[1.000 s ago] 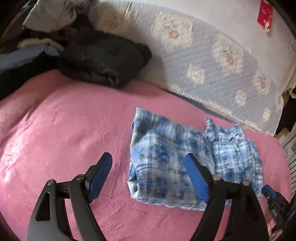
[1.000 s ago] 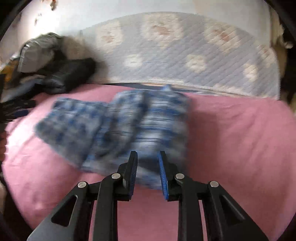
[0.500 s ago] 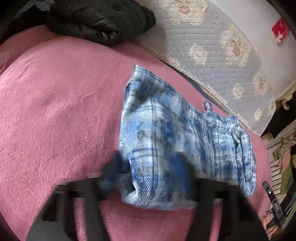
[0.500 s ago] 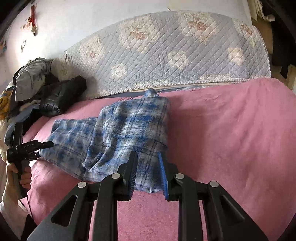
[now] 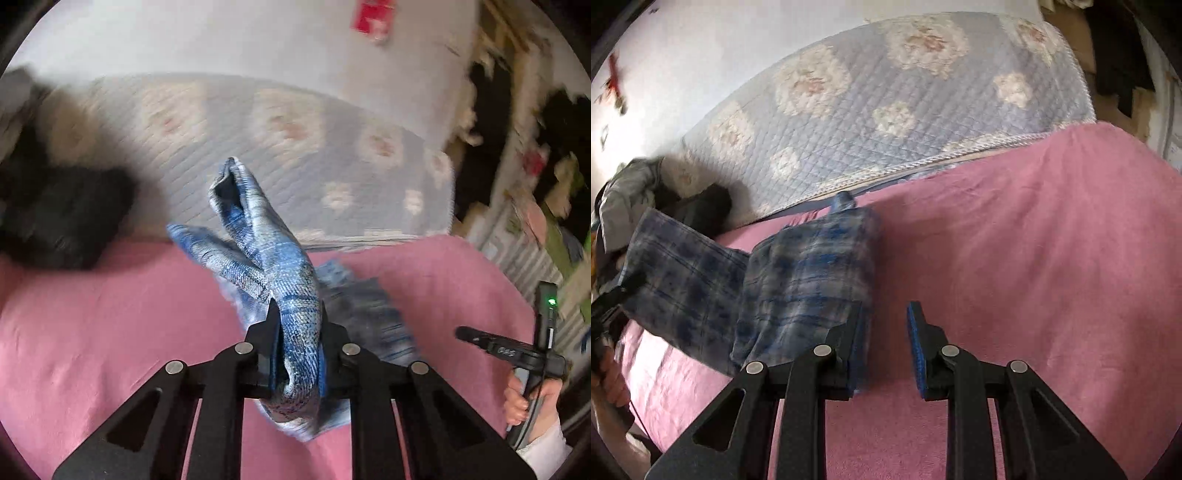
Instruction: Fold large clothes
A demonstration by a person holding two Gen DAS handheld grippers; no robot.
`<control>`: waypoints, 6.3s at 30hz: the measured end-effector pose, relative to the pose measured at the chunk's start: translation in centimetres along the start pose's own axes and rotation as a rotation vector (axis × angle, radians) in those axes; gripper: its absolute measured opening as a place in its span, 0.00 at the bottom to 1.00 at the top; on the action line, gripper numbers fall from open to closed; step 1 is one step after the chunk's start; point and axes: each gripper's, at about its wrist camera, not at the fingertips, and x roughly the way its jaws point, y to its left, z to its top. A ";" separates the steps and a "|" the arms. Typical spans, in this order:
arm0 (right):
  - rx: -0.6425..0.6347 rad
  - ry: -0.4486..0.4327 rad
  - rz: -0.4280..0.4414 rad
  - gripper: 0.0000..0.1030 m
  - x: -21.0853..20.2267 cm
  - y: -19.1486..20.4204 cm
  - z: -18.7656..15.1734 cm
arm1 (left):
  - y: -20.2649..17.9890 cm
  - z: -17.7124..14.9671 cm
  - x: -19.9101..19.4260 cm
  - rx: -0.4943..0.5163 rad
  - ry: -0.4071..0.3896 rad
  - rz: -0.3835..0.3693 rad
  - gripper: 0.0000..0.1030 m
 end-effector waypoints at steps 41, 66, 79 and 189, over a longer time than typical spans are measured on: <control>-0.188 0.094 0.198 0.32 3.7 6.4 0.9 | 1.0 -10.2 7.8 -0.228 0.282 -0.116 0.69; -0.045 -0.067 0.136 0.73 2.5 3.4 1.8 | 0.7 -8.0 10.5 -0.222 0.246 -0.053 0.81; 0.061 0.158 0.269 0.73 8.8 2.2 -0.5 | 6.6 -9.0 12.7 -0.483 0.330 -0.269 0.83; -0.576 -0.390 0.237 0.86 21.8 51.4 -2.1 | 38.5 -2.4 -8.0 -0.022 -0.437 0.581 1.00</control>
